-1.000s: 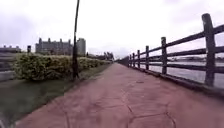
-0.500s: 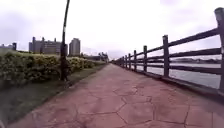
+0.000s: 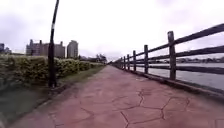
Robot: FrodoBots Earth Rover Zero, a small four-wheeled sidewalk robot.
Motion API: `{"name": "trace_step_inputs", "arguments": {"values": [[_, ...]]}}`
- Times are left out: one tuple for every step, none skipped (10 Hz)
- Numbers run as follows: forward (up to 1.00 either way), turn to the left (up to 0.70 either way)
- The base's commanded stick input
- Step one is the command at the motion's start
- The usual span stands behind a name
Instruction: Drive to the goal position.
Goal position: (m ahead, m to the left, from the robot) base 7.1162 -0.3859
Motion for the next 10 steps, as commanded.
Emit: {"name": "trace_step_inputs", "arguments": {"values": [[1.00, 0.00], [1.00, 0.00], [1.00, 0.00], [1.00, 0.00], [1.00, 0.03], [1.00, 0.17], [1.00, 0.00], [1.00, 0.00], [1.00, 0.00], [1.00, 0.00]]}}
